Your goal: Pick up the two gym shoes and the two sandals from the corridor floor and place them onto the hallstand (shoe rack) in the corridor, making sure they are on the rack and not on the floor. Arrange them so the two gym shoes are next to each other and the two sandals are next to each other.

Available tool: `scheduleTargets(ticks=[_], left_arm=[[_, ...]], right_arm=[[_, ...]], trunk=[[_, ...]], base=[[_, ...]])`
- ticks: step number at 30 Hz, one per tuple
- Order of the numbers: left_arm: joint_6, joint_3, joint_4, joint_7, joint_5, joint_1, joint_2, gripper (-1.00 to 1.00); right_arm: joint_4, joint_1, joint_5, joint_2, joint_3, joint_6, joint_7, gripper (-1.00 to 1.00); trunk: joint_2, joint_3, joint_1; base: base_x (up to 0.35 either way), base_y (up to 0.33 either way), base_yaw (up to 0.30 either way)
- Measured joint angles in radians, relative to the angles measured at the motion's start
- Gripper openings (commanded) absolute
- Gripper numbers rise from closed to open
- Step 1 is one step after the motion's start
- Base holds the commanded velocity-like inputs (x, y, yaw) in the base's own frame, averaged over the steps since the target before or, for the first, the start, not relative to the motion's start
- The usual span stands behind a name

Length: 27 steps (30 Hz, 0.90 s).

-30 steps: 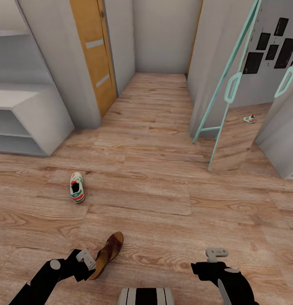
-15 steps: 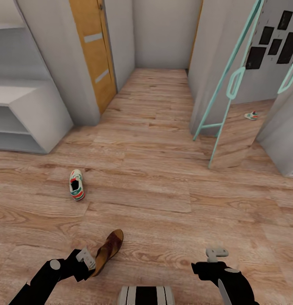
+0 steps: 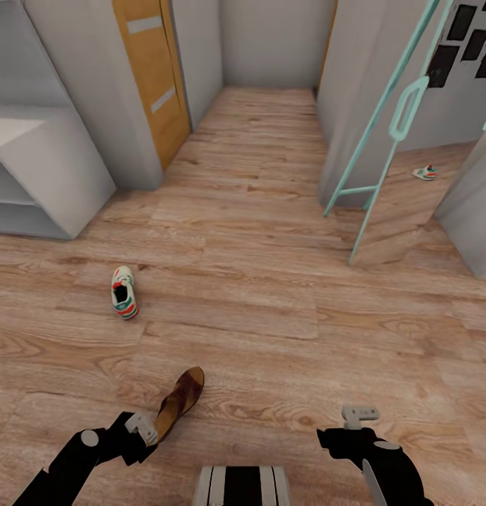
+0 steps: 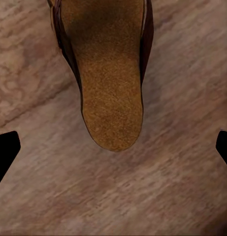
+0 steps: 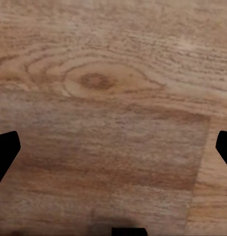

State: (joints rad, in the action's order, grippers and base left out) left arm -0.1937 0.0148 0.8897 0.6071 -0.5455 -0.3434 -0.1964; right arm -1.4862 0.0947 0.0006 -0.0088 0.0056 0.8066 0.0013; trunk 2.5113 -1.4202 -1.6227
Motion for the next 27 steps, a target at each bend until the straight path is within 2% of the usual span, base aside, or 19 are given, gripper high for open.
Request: scheduleTargets(ticks=[2,5,8,11,16,22,25,27], left_arm=[[0.000,-0.008,0.001,-0.001,0.001,0.000,-0.004,1.00],[0.000,-0.045,0.001,-0.004,0.005,0.000,-0.013,1.00],[0.007,-0.105,0.001,-0.004,0.007,0.000,-0.017,1.00],[0.041,-0.135,0.001,-0.003,0.007,0.000,-0.018,1.00],[0.062,-0.146,0.003,-0.003,0.009,-0.003,-0.016,1.00],[0.064,-0.146,0.003,-0.004,0.010,-0.018,0.013,1.00],[0.065,-0.147,-0.006,-0.002,0.009,-0.014,0.027,1.00],[0.065,-0.147,-0.006,-0.002,0.009,-0.014,0.028,1.00]], right_arm=[[0.000,0.000,0.000,0.000,0.000,0.000,0.000,1.00],[-0.001,0.000,0.000,0.000,0.000,0.000,0.000,1.00],[-0.001,0.000,0.000,0.000,0.000,0.000,0.000,1.00],[-0.001,0.000,0.000,0.000,0.000,0.000,0.000,1.00],[-0.001,0.000,0.000,0.000,0.000,0.000,0.000,1.00],[-0.008,0.000,0.000,0.000,0.000,0.000,-0.002,1.00],[-0.019,0.000,-0.001,0.000,-0.003,-0.007,0.002,1.00],[-0.019,0.000,-0.001,0.000,-0.003,-0.006,0.002,1.00]], trunk=[[0.000,-0.010,-0.001],[0.001,-0.023,-0.002],[0.001,-0.024,-0.002],[0.001,-0.024,-0.002],[0.001,-0.027,-0.002],[0.003,-0.054,-0.005],[0.003,-0.054,-0.005],[0.003,-0.054,-0.005]], base=[[0.000,0.000,0.000],[0.000,0.000,0.000],[0.000,0.000,0.000],[0.000,0.000,0.000],[0.000,0.000,0.000],[0.000,0.000,0.000],[0.000,0.000,0.000],[0.000,0.000,0.000]])
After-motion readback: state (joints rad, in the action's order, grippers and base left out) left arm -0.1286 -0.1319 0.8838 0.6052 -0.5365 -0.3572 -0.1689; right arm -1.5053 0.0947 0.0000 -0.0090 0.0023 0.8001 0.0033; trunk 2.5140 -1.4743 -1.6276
